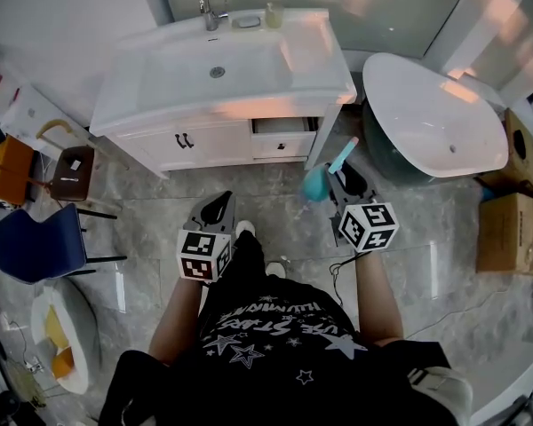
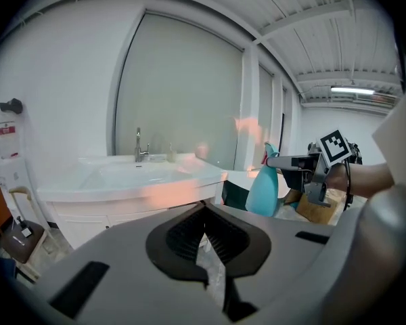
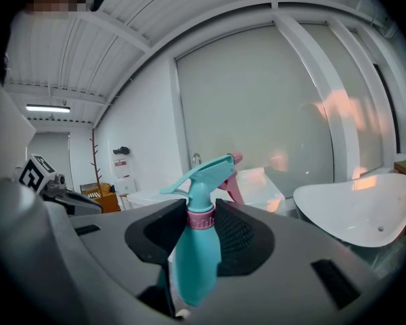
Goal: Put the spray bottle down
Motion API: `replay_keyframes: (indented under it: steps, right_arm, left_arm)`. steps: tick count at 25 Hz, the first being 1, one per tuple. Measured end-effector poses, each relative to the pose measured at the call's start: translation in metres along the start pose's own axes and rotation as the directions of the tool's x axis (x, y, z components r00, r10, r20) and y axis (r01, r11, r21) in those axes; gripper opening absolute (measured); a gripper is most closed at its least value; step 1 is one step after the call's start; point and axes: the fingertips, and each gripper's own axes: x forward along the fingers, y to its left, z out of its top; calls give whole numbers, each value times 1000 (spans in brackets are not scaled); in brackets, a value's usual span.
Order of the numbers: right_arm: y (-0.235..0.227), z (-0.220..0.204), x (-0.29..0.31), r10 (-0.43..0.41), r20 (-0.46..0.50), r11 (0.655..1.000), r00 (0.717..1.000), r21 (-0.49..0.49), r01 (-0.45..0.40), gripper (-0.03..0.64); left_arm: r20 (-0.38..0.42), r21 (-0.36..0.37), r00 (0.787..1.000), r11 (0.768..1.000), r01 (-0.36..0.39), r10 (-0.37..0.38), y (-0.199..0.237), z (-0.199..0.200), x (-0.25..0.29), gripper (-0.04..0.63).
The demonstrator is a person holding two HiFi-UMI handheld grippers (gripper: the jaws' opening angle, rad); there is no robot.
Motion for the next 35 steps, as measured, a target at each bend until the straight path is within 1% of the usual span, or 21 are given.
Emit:
replay_keyframes:
  steps: [5, 10, 16, 24, 29, 35]
  right_arm:
    - [-23, 3, 20, -26, -7, 1000, 1000, 10, 26, 146]
    - [-53, 13, 55, -62, -17, 998, 998, 8, 62, 144]
    - [-100, 38, 111, -126, -10, 992, 992, 2, 126, 146]
    - [-159, 78, 190, -209, 1, 978, 978, 6, 209, 145]
    - [-195, 99, 236, -257, 25, 966, 966, 17, 257, 144]
    - [-225, 103, 285, -283, 30, 959, 959, 33, 282, 144]
  left_arm:
    - [-2, 15, 1000, 1000, 27, -27, 7, 16, 36, 15]
    - [-9, 15, 998, 998, 63, -63, 22, 35, 89, 15]
    - [-25, 27, 991, 991, 133, -133, 41, 65, 169, 15]
    - [-39, 49, 977, 976, 212, -210, 72, 120, 267, 15]
    - [-47, 60, 970, 969, 239, -237, 92, 147, 316, 15]
    - [-76, 56, 965, 965, 257, -253, 107, 155, 356, 15]
